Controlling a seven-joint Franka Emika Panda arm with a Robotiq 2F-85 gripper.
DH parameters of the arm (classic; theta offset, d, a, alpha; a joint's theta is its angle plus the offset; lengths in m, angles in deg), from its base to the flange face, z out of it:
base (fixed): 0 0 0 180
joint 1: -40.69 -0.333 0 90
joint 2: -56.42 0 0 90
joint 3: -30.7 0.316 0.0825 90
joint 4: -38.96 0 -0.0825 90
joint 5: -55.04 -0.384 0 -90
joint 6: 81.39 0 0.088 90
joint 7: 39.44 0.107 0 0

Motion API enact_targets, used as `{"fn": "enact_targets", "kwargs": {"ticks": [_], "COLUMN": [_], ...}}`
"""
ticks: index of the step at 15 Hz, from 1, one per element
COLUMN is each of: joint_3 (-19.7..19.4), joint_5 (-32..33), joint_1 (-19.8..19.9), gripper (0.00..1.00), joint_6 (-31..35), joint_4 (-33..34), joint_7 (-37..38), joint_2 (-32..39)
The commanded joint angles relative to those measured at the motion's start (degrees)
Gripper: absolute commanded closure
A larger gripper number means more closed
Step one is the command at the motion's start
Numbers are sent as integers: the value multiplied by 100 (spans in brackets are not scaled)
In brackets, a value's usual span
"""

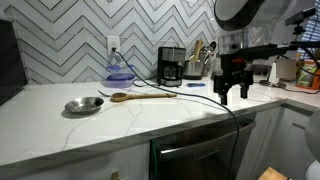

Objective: Move the top bowl to the right side of the counter

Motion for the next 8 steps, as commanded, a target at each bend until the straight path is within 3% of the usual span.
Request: {"fn": "enact_targets", "kwargs": {"ticks": [1, 8], "joint_3": [-44, -203], "joint_5": [-138, -1765], "joint_1": [-83, -335], "gripper": [0, 0], "joint_6": [18, -142], "joint_4": [224, 2309], "joint_7": [234, 900], "joint_2": [233, 2042]}}
